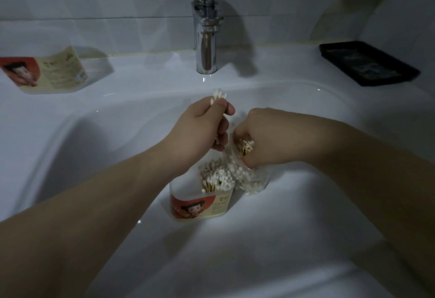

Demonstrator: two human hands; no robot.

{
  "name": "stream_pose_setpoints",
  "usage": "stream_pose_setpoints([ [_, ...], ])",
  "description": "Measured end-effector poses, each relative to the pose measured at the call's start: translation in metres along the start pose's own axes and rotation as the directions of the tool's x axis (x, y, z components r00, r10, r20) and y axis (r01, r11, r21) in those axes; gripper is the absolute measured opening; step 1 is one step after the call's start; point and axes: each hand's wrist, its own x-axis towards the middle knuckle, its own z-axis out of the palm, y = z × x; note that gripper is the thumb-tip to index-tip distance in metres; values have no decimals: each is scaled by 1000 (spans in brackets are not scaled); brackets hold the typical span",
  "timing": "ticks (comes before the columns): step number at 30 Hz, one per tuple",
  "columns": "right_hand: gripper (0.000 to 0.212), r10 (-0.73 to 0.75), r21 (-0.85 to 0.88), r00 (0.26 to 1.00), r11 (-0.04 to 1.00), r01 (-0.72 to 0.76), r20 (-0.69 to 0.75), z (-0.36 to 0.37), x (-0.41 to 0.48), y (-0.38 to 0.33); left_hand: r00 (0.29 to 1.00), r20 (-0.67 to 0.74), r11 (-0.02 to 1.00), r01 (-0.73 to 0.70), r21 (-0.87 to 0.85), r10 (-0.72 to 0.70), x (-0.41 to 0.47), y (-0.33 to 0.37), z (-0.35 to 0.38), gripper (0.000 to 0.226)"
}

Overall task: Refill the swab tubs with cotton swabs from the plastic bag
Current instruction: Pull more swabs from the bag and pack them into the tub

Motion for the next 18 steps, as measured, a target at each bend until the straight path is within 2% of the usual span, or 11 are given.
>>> stream_pose_setpoints([
  [4, 17, 35, 30, 999, 999, -35, -9, 0, 0, 1, 999, 36, 998, -24, 58, 22, -2, 0, 2, 30],
  [8, 10, 66, 64, 997, 996, -69, 40, -5, 0, 3, 994, 92, 979, -78, 190, 62, -4, -3, 0, 32],
  [10, 11, 75, 73, 996, 994, -79, 49, -7, -2, 6, 994, 92, 966, -88, 242, 67, -4, -4, 0, 33],
  [14, 15, 90, 101, 996, 991, -92, 28, -8, -4, 7, 994, 63, 966, -98, 238, 85, -2, -5, -1, 34],
  [18, 23, 86, 21, 996, 996, -86, 22, -5, -1, 2, 990, 22, 936, -140, 323, 140, -1, -6, -4, 35],
])
